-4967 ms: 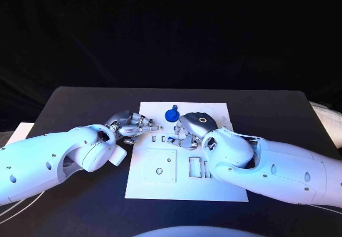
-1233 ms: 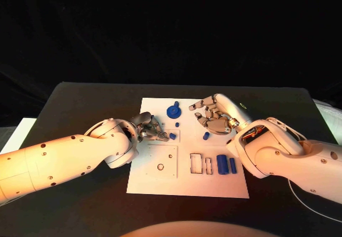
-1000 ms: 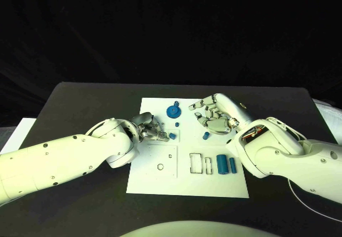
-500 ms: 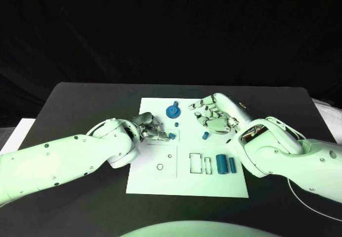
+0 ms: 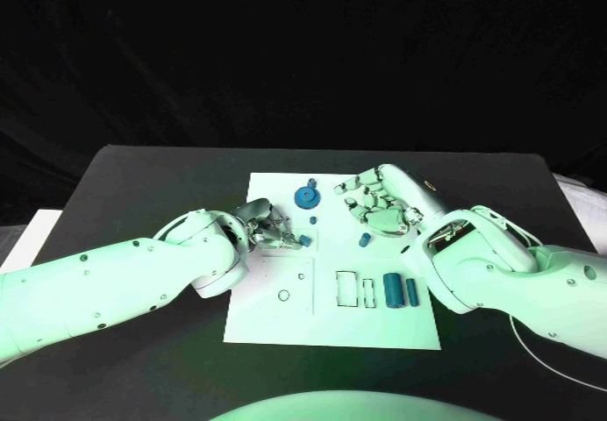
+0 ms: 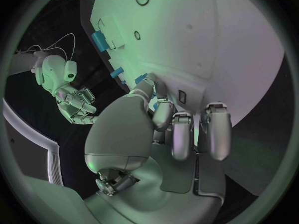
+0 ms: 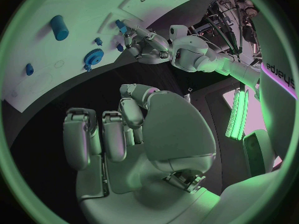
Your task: Assemble the parts on the task board
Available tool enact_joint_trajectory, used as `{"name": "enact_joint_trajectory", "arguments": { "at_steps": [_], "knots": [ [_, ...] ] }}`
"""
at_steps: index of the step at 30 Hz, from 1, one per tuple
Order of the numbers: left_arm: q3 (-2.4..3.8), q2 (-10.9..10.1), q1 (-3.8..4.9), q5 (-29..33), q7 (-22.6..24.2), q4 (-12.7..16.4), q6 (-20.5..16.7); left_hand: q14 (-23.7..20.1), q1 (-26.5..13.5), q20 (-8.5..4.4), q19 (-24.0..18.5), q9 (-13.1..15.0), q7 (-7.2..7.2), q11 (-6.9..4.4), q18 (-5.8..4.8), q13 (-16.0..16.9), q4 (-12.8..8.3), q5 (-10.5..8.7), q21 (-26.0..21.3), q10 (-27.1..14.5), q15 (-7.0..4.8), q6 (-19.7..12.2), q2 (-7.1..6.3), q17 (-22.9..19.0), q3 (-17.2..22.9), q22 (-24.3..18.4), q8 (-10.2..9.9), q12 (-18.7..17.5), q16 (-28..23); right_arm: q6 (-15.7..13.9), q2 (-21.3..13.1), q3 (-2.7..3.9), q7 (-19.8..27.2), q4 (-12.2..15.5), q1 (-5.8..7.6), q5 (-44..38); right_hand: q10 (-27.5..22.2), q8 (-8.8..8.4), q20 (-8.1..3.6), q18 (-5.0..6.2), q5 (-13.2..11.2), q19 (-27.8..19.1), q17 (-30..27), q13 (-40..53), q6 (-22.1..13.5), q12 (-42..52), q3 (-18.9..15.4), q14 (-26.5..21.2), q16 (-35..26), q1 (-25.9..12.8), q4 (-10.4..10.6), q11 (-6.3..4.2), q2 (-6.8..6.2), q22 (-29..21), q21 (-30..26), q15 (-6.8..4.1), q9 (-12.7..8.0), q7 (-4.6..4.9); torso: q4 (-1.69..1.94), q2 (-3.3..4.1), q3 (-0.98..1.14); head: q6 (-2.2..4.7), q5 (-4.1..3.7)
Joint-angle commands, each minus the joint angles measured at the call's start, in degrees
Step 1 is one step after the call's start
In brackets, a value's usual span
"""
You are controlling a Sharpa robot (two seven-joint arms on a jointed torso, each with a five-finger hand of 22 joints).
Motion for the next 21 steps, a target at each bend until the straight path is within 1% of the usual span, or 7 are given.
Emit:
{"name": "enact_joint_trajectory", "arguments": {
  "at_steps": [1, 4, 15, 21],
  "knots": [
    [0.02, 0.1, 0.0, -0.3, -0.5, 0.0, -0.1, 6.0, 0.1, -0.35, 3.2, 0.1, -0.05, -0.08, -0.58, 0.1, 0.2, -0.09, 0.3, 0.3, -0.41, -0.3, 0.6, 15.1, -0.3, 10.0, 0.2, 0.3, 0.2, 0.4, 0.1, 0.02, 0.1, 0.0, 0.0, -0.3, -0.2, 0.3, 0.37, 0.35, -0.3, 0.8, 9.9, -0.1, 0.5, -0.3, -0.4, 4.8, -0.3, -0.6, 0.0, -0.07, -0.15, 4.5, -0.4, 0.33, 0.1, -0.03, -0.01, 0.0, 0.0, -0.05, 0.0],
    [0.03, 0.2, 0.0, -0.3, -0.6, -0.1, -0.2, 6.0, 0.1, -0.36, 3.3, 0.1, -0.07, -0.1, -0.59, 0.1, 0.3, -0.07, 0.3, 0.4, -0.42, -0.4, 0.75, 15.1, -0.3, 10.1, 0.3, 0.3, 0.2, 0.4, 0.1, 0.02, 0.1, 0.0, 0.01, -0.3, -0.2, 0.33, 0.35, 0.35, -0.4, 0.8, 9.9, 0.0, 0.6, -0.3, -0.5, 4.8, -0.3, -0.6, 0.0, -0.09, -0.1, 4.5, -0.4, 0.31, 0.1, -0.06, 0.03, -0.01, 0.0, -0.06, -0.03],
    [0.03, 0.2, 0.0, -0.1, -0.9, -0.1, -0.6, 6.0, 0.2, -0.45, 3.3, 0.2, -0.15, -0.19, -0.64, 0.4, 1.0, -0.01, 0.5, 0.6, -0.5, -0.6, 2.0, 15.1, -0.3, 10.2, 0.8, 0.5, 0.2, 0.6, 0.1, 0.02, 0.1, 0.0, 0.02, -0.3, -0.2, 0.36, 0.34, 0.35, -0.4, 0.8, 9.9, 0.0, 0.7, -0.3, -0.6, 4.8, -0.3, -0.7, 0.0, -0.12, -0.06, 4.5, -0.3, 0.29, 0.1, -0.09, 0.01, -0.02, -0.01, -0.06, -0.04],
    [0.03, 0.2, 0.0, 0.2, -0.9, -0.1, -1.0, 6.0, 0.0, -0.46, 3.4, 0.2, -0.14, -0.18, -0.67, 0.5, 1.3, -0.06, 0.5, 0.6, -0.51, -0.7, 2.16, 15.1, -0.6, 10.3, 1.0, 0.6, 0.2, 0.7, 0.2, 0.02, 0.0, -0.1, 0.02, -0.3, -0.2, 0.36, 0.34, 0.35, -0.4, 0.8, 9.9, 0.0, 0.7, -0.3, -0.6, 4.8, -0.3, -0.7, 0.0, -0.12, -0.06, 4.5, -0.3, 0.29, 0.1, -0.09, 0.0, -0.01, 0.0, -0.08, -0.03]
  ]
}}
